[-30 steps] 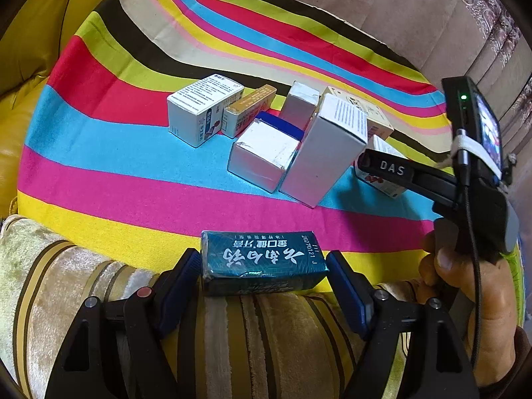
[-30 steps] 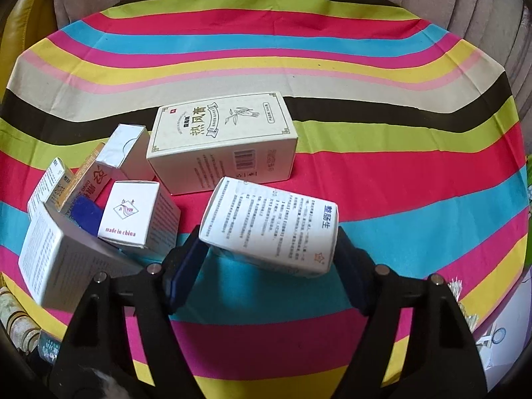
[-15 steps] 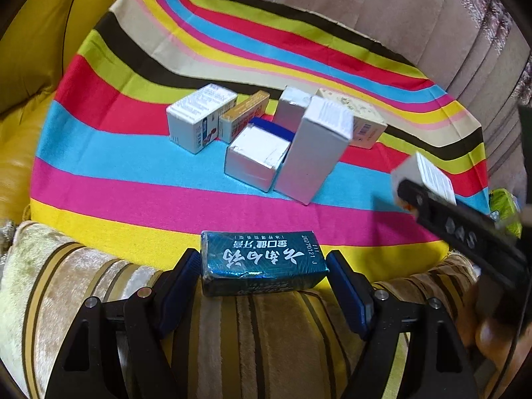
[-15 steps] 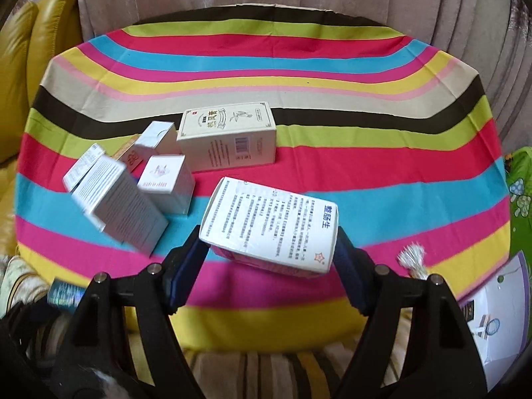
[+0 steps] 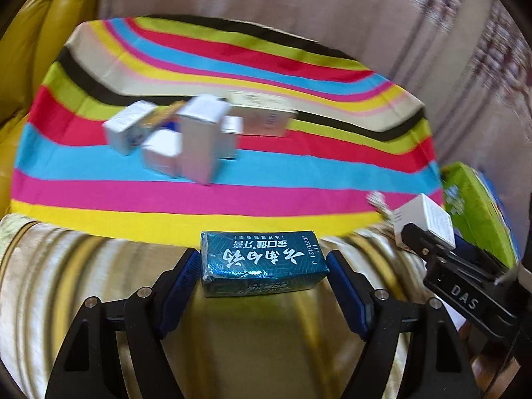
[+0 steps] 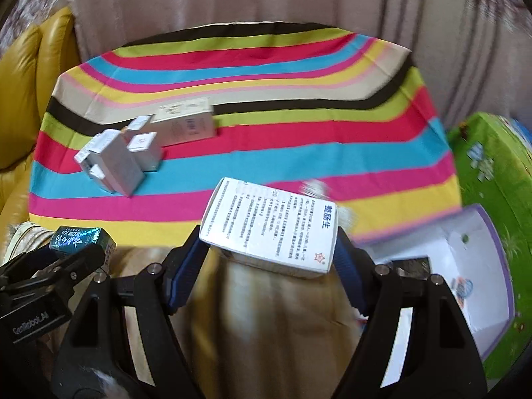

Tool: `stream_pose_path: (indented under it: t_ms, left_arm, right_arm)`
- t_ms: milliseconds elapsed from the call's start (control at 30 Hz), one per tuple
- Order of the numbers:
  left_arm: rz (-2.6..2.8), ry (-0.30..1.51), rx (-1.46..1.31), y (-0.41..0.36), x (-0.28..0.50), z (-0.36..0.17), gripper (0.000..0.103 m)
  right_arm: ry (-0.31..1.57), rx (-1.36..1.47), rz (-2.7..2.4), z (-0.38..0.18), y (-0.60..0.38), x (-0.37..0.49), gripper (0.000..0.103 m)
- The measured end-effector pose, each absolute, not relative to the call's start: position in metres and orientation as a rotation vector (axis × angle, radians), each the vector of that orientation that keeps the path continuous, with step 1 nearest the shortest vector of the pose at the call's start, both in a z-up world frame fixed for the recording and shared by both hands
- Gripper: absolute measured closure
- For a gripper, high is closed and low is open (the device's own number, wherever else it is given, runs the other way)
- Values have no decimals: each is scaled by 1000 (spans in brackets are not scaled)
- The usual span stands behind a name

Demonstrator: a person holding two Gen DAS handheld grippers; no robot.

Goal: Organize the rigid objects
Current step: 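Carry the teal packet and white box over the purple-rimmed box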

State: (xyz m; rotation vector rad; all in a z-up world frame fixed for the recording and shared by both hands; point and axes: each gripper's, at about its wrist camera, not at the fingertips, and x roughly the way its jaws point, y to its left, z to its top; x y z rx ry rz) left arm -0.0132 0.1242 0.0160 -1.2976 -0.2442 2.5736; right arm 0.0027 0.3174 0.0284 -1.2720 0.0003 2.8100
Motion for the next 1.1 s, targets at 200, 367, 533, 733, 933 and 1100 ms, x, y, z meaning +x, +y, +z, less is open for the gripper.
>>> stream_pose_path:
  t_ms: [200, 367, 533, 733, 933, 1100]
  left_arm:
    - [2495, -168, -1230, 166, 2, 25, 25]
    - [2434, -117, -1177, 197, 11, 29, 25]
    - [2365, -54, -1161, 231, 17, 30, 25]
    - [2285, 28, -1114, 271, 29, 33, 25]
    - [2188, 79, -1090, 301, 41, 36, 25]
    - [2084, 155, -1125, 322, 46, 29, 19]
  right_arm:
    - [74, -1263, 2736, 25, 369, 25, 26]
    - [75, -1241, 2695, 26, 403, 43, 26]
    - [121, -1207, 2606, 25, 452, 59, 26]
    - [179, -1194, 2533, 21, 492, 70, 26]
    - [169, -1199, 2480, 15, 506, 79, 26]
    - [144, -1182, 2454, 16, 509, 83, 22]
